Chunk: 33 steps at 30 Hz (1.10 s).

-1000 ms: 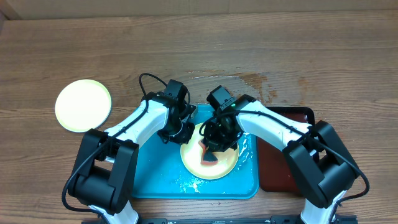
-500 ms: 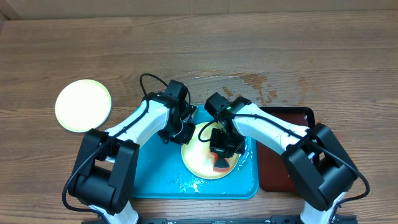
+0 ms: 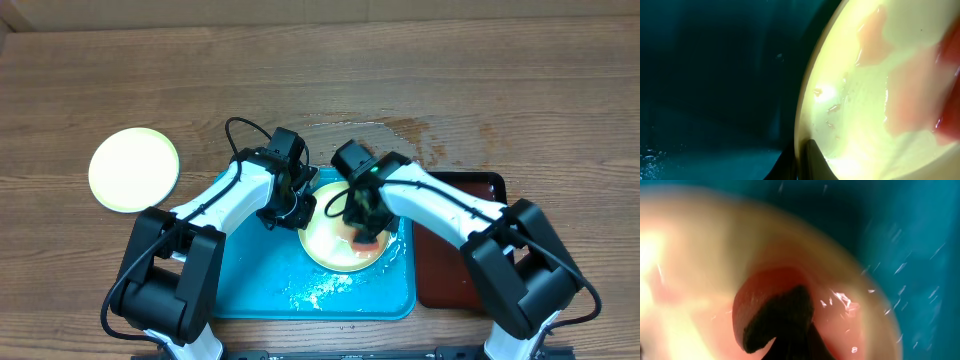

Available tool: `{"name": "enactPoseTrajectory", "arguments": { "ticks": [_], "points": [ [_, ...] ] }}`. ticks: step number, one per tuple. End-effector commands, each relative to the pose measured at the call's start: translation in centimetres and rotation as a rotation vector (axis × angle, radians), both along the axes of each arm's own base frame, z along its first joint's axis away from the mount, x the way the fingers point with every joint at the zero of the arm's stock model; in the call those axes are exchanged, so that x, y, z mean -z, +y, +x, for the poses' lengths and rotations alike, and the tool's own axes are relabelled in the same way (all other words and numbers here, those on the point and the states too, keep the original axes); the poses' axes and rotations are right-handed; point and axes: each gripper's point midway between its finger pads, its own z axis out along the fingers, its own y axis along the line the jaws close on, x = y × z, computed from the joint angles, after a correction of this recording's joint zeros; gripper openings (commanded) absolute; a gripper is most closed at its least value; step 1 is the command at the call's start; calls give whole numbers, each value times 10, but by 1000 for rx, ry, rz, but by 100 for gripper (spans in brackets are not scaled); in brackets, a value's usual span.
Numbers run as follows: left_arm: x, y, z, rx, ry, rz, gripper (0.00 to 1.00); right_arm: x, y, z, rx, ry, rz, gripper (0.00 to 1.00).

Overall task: Clean dirty plates on tray and stack at the side
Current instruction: 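Scrub the yellow plate with the sponge while left gripper holds rim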

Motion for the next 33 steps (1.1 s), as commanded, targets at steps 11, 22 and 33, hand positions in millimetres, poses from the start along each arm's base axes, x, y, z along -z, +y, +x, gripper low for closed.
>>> {"name": "enactPoseTrajectory", "arguments": {
  "ticks": [11,22,33],
  "points": [
    [18,22,-8,24,28,115,4,1,-8,51,-76,-101,108,4],
    [18,22,-8,24,27,113,4,-15,67,1,-661,-67,424,4],
    [18,23,-11,24,40,118,4,-13,52,24,-415,-68,386,4]
  ]
}}
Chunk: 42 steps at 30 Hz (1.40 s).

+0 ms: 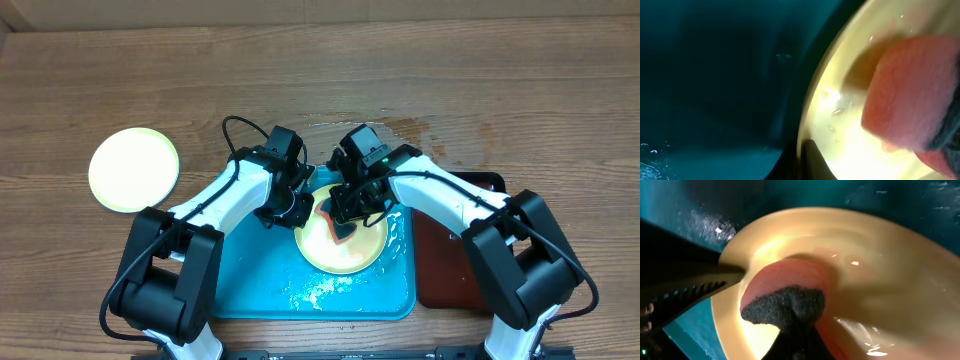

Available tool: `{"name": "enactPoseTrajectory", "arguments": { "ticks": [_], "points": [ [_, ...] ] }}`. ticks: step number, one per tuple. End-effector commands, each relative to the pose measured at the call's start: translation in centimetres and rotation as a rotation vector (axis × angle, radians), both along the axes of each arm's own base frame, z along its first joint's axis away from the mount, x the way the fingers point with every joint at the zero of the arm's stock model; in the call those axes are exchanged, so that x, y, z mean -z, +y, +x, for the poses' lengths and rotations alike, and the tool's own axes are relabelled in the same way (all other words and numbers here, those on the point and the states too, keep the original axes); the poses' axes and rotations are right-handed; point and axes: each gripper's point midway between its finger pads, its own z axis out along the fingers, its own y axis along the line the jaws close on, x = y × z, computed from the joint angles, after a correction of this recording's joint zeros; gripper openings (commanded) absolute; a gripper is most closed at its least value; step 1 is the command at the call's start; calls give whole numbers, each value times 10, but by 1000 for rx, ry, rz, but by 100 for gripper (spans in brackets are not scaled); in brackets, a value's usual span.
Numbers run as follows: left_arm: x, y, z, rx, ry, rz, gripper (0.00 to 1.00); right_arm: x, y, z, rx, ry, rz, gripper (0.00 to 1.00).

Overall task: Clean dirty plates on tray and stack at the side
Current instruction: 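Scrub the yellow plate with the sponge while left gripper holds rim, then return the sponge to the brown tray with the right gripper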

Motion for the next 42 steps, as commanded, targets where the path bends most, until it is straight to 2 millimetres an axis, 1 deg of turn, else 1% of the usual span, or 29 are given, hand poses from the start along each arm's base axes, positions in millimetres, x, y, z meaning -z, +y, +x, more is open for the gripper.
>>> {"name": "enactPoseTrajectory", "arguments": {
  "ticks": [1,4,7,9,12,13,15,18,20,22,24,25,27,30,31,33,35,37,39,41,42],
  "points": [
    [18,19,-13,33,45,101,4,6,-26,27,231,12,-97,4],
    [18,19,-14,33,47,102,4,12,-58,42,406,21,-195,4],
    [18,19,-14,33,47,102,4,16,-90,46,528,64,-267,4],
    [18,19,-14,32,48,102,4,16,-99,43,517,78,-279,4],
    [18,19,-14,33,46,102,4,6,-97,39,431,47,-267,4],
    [18,19,-13,33,45,102,4,-7,-90,38,377,2,-248,4],
    [18,19,-13,32,42,100,4,-21,-83,38,358,-36,-229,4],
    [18,18,-11,32,36,98,4,-60,-68,40,321,-134,-172,4],
    [18,18,-11,31,34,97,4,-89,-65,40,319,-203,-152,4],
    [18,18,-10,31,33,96,4,-116,-71,39,335,-262,-156,4],
    [18,18,-10,31,33,96,4,-140,-83,34,359,-298,-175,4],
    [18,17,-10,31,33,96,4,-148,-94,31,402,-304,-203,4],
    [17,17,-9,31,31,95,4,-158,-125,23,524,-294,-291,4],
    [8,14,-2,24,22,92,4,-159,-176,2,685,-232,-448,4],
    [3,12,3,24,15,90,4,-157,-189,-6,729,-195,-486,4],
    [-7,9,11,23,3,86,4,-151,-204,-18,762,-122,-524,4],
    [-19,5,21,23,-17,78,4,-142,-214,-24,780,-84,-552,4],
    [-30,2,31,21,-42,72,4,-131,-219,-25,796,-68,-562,4],
    [-37,-1,38,20,-63,62,4,-116,-221,-23,815,-62,-557,4],
    [-41,-3,41,19,-70,59,4,-99,-220,-23,846,-50,-551,4],
    [-41,-3,41,19,-69,58,4,-89,-217,-24,846,-39,-534,4]
  ]
}}
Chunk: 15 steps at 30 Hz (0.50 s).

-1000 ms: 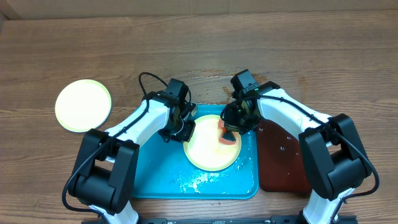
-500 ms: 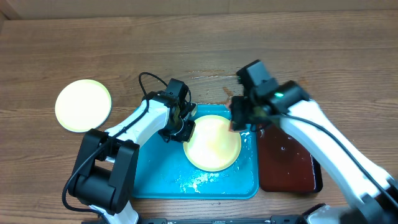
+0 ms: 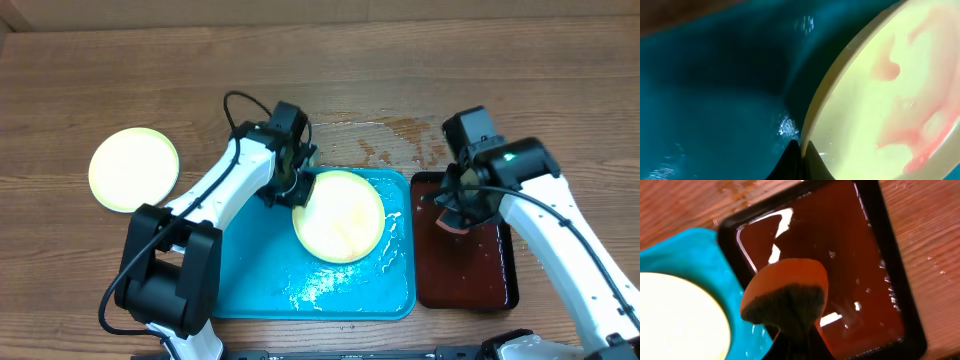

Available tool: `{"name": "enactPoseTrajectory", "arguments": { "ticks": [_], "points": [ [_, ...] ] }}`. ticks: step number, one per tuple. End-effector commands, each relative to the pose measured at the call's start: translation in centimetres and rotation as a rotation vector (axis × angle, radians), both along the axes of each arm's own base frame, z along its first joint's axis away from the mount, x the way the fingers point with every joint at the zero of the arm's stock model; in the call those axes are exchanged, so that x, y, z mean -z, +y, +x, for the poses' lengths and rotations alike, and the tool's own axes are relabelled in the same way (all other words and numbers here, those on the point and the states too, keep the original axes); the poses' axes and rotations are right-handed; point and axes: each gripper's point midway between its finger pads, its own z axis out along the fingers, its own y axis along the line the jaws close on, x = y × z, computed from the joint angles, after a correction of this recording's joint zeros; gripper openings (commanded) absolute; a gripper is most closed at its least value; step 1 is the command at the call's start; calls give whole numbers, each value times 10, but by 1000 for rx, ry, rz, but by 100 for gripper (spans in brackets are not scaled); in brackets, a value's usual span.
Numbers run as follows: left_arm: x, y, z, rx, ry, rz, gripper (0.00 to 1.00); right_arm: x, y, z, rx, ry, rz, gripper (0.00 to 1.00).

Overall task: Clean dirty plates on tray and stack at the side
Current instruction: 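Return the sponge to the brown tray with the right gripper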

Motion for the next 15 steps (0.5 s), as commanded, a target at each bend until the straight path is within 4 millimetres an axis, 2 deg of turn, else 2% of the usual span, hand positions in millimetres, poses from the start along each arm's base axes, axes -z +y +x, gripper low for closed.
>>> {"name": "enactPoseTrajectory", "arguments": {
  "ticks": [1,5,8,14,15],
  "points": [
    [-3,0,4,18,-12,11,4,33,2,-7,49,35,25,4],
    [-3,1,2,16,-1,16,4,76,7,-14,89,64,61,4],
    [-3,2,1,16,4,18,4,95,5,-17,114,74,55,4],
    [-3,2,0,17,5,18,4,112,1,-14,136,78,36,4],
    [-3,2,0,17,6,19,4,114,1,-14,137,81,37,10]
  ]
}}
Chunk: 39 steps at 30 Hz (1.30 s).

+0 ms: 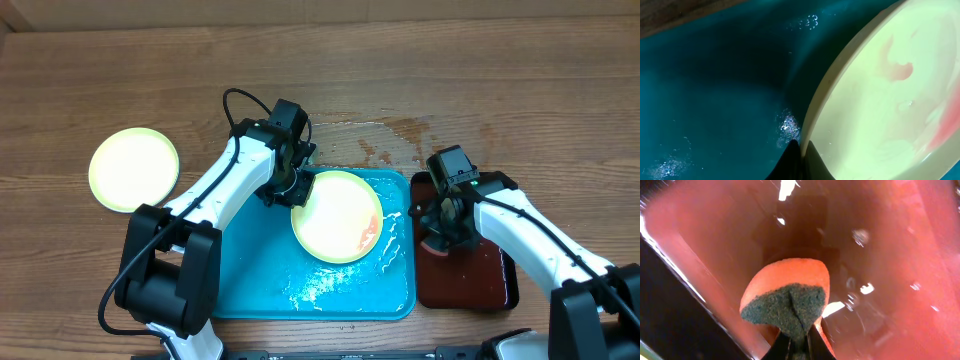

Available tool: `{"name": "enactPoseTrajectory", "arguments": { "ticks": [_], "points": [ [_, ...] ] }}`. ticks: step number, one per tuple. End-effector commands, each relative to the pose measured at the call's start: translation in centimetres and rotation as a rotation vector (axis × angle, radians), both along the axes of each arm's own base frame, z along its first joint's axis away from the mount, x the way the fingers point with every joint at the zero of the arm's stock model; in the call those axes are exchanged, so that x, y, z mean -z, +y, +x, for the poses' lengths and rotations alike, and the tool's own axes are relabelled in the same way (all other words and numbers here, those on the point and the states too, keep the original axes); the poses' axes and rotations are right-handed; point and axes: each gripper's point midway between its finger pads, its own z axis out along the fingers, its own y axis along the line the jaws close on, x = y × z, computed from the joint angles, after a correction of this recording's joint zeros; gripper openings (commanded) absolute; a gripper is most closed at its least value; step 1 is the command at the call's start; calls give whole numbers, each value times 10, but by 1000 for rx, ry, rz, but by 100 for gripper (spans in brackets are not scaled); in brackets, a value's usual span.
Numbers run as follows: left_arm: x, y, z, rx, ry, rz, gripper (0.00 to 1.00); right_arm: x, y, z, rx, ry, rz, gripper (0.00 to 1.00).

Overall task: Clean dirty plates on tray and stack at the side
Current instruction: 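Return the sponge to the brown tray with the right gripper, then lift the yellow plate with the left gripper and carry it right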

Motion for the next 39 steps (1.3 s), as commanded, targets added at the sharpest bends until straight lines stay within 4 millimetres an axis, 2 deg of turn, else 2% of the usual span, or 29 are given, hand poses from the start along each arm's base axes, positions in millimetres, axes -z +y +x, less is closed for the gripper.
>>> {"name": "enactPoseTrajectory", "arguments": {
  "ticks": [1,2,7,10,12,19,23,25,28,31,35,39],
  "points": [
    [-1,-1,2,17,-5,2,4,9,-5,-1,30,19,-14,39],
    [-1,-1,2,17,-3,3,4,9,-5,-1,22,20,-15,100],
    [-1,-1,2,21,-3,3,4,-3,-8,0,-10,29,-40,100],
    [-1,-1,2,21,-3,3,4,-28,-15,7,-7,12,-88,100],
    [-1,-1,2,21,-4,3,4,-54,-16,17,-28,-24,-105,100],
    [-7,-3,6,21,-15,-5,4,-176,-8,59,-81,-248,-82,100],
    [-19,-11,12,23,-24,-40,4,-226,-15,71,-58,-352,-94,100],
    [-29,-14,17,23,-34,-50,4,-243,-20,75,-39,-391,-89,100],
    [-48,-22,25,26,-55,-84,4,-257,-33,80,9,-429,-86,100],
    [-67,-28,35,21,-86,-111,4,-260,-50,82,61,-436,-95,100],
    [-91,-37,45,16,-131,-134,4,-260,-88,82,172,-429,-113,100],
    [-115,-58,49,64,-191,-151,4,-256,-130,76,304,-411,-51,100]
  ]
}}
